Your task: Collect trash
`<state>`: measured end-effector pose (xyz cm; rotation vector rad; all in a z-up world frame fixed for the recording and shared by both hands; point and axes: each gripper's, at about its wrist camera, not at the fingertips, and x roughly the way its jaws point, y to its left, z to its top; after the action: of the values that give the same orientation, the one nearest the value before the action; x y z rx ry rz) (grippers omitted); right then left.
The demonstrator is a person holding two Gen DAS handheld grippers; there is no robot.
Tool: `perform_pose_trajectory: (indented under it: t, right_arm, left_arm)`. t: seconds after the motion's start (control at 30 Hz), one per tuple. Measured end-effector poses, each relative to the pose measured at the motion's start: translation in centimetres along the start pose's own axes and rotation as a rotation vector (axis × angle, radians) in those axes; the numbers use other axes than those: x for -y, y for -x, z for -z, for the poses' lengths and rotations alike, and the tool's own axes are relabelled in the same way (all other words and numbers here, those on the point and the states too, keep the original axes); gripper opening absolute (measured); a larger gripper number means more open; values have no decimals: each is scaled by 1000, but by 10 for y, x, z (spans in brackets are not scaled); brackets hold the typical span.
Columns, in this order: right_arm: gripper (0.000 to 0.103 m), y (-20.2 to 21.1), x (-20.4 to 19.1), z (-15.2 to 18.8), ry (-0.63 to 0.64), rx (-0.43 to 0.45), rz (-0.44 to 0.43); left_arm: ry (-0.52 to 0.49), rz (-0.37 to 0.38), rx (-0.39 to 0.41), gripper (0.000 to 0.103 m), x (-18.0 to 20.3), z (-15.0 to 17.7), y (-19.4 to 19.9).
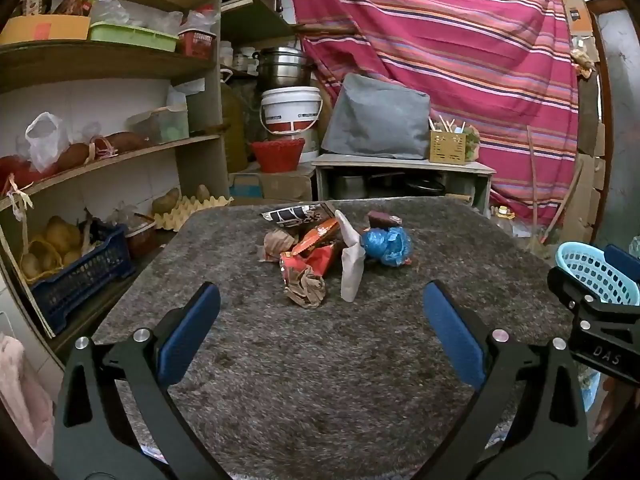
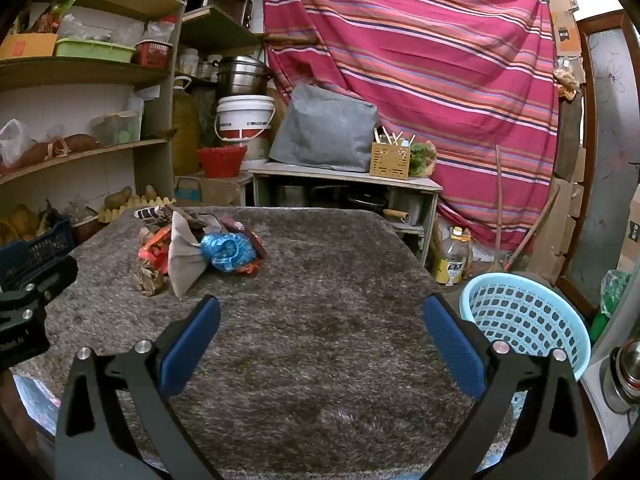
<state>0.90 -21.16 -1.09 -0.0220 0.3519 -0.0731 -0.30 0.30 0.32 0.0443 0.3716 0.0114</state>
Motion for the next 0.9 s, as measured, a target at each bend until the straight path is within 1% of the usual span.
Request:
perform_pose_trajectory:
  t: [0.9]
  right_arm:
    - [99, 1, 2, 0, -1, 3, 3]
  left_arm:
    - [-1, -1, 0, 98, -1, 0, -2]
